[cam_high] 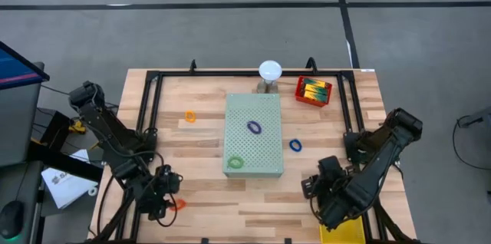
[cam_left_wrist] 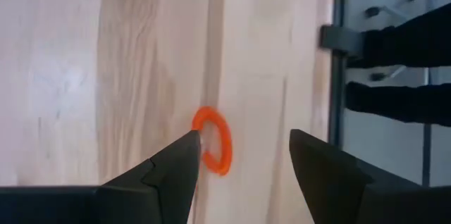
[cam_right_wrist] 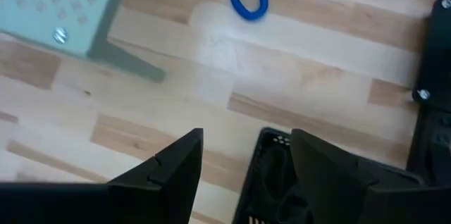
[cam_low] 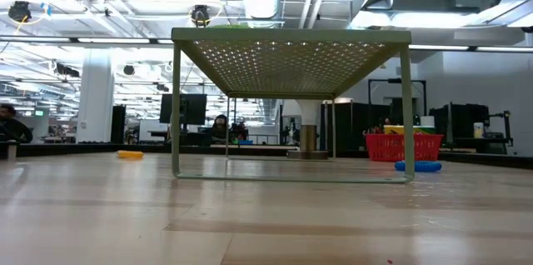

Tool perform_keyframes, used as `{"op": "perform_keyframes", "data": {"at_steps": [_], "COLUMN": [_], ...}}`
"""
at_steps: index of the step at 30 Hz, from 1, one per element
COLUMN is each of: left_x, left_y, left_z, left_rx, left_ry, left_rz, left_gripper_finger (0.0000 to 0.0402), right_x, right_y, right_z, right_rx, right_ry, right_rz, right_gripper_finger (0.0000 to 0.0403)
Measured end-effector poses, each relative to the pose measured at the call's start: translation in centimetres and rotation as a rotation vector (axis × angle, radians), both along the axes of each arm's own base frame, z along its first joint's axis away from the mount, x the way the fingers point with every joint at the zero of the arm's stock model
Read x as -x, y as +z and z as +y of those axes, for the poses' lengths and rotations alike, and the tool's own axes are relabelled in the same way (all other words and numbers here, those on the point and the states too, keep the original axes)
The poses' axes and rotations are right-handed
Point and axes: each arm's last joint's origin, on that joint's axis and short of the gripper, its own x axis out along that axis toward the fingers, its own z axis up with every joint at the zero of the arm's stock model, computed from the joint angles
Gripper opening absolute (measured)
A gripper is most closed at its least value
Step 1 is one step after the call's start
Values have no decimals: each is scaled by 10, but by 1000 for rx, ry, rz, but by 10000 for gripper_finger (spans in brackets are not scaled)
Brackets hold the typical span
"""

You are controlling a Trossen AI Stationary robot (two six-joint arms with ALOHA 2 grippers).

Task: Pick & Place Office Desk Supplies
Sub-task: Put the red spring keychain into the yellow bin

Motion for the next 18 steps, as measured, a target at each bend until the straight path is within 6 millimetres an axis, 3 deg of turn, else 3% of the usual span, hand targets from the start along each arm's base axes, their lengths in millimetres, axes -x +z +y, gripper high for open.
{"op": "perform_keyframes", "data": {"at_steps": [9,18], "left_x": [7,5], "left_y": [-55,-86], "left_z": [5,3], "left_rx": [129,108], "left_ry": [105,127], "left_rz": [102,131], "left_gripper_finger": [214,214], "right_x": [-4,-4], "right_y": [1,1], "right_z": [-5,-4], "right_rx": [14,12], "right_ry": [-8,-5], "right_rz": [-17,-16], "right_gripper_finger": [210,210]}}
